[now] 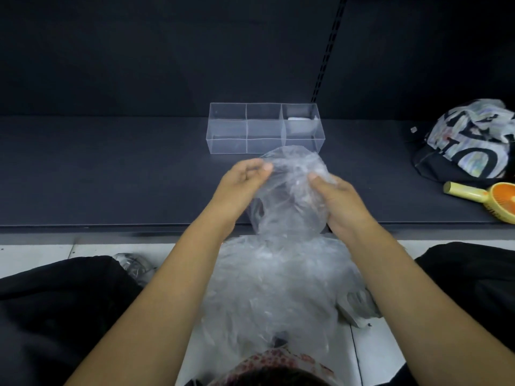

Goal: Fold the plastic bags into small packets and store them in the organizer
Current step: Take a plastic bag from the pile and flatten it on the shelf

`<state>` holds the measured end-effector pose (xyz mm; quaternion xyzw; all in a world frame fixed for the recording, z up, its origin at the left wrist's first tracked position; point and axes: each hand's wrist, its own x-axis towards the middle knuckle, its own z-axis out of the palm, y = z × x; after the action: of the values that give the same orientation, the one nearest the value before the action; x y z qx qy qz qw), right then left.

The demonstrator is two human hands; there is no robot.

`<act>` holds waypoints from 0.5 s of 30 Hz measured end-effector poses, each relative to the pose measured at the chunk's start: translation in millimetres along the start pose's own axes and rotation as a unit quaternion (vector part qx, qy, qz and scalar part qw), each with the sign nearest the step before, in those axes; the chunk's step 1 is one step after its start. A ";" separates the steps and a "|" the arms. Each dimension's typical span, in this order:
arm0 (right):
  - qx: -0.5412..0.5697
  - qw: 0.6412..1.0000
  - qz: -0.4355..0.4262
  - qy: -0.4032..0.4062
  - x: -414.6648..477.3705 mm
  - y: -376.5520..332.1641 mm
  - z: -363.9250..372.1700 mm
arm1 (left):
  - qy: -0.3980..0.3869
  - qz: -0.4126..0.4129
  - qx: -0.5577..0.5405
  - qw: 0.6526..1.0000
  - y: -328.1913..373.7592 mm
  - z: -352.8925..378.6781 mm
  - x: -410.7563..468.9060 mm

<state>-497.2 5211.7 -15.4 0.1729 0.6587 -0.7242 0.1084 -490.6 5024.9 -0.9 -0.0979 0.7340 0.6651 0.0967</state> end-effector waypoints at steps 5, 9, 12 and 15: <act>0.203 0.968 0.098 -0.107 -3.0 -4.1 -10.2 | -0.133 0.025 0.152 0.979 -25.4 -0.6 0.3; 0.262 0.948 0.127 -0.130 -1.2 1.2 -13.7 | -0.157 0.042 0.097 0.982 -29.7 13.3 -0.1; 0.288 0.940 0.144 -0.115 0.7 4.0 -17.2 | -0.126 0.055 0.086 0.987 -30.1 18.8 -1.5; 0.290 0.941 0.147 -0.095 -1.4 3.6 -17.7 | -0.123 0.052 0.084 0.987 -32.3 24.2 -2.8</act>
<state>-492.7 5228.8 -19.4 0.2221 0.3740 -0.8729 0.2210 -478.8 5045.9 -33.4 0.0316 0.7736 0.6126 0.1593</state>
